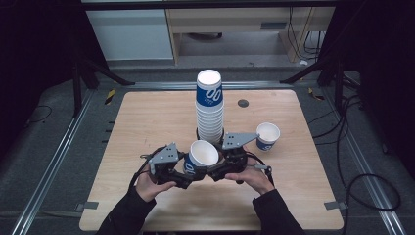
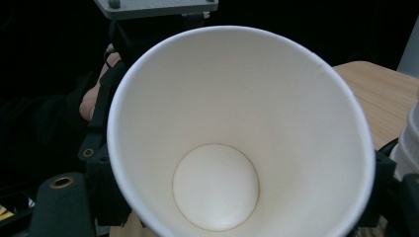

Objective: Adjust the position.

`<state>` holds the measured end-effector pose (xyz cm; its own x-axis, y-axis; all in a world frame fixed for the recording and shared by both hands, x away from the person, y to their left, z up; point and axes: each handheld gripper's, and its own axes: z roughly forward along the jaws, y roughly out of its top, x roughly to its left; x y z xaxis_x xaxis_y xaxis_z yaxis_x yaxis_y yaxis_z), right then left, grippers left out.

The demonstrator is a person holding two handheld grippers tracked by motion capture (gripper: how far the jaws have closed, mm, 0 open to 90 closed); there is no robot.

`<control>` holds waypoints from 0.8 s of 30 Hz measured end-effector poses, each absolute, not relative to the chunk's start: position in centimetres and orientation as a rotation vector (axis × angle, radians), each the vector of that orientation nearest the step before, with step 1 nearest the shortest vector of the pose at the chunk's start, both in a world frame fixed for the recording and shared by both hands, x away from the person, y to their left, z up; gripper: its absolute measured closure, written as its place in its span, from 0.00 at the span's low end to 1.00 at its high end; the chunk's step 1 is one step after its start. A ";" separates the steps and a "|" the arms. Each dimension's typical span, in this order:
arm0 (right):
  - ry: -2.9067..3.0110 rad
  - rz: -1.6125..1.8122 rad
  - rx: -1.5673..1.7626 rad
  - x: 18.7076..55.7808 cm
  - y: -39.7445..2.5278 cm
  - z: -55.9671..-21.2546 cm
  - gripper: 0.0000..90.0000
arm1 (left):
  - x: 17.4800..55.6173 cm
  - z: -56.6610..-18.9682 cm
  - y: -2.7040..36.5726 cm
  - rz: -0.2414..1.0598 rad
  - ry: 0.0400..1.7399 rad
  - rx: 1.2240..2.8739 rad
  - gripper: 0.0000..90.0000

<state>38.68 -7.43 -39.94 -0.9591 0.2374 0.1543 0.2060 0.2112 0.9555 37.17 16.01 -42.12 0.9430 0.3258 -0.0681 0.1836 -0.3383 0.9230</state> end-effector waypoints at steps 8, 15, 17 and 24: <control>2.404 1.923 0.428 38.5 -7.9 -39.4 0.23 | 37.2 -42.3 15.9 0.128 0.375 1.945 0.23; 2.358 1.896 0.442 38.2 -9.5 -38.3 0.22 | 37.4 -42.8 16.3 0.133 0.403 1.975 0.22; 2.340 1.888 0.449 38.1 -10.0 -38.1 0.22 | 37.5 -42.9 16.6 0.134 0.421 1.979 0.22; 2.262 1.809 0.548 37.9 -12.6 -37.7 0.22 | 38.0 -43.5 17.7 0.150 0.474 1.988 0.23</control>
<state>37.93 -12.64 -37.67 -0.9127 0.4011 0.0784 0.1646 0.1852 0.9688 37.95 17.69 -43.49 0.9142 0.3924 -0.1014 0.2625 -0.3826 0.8858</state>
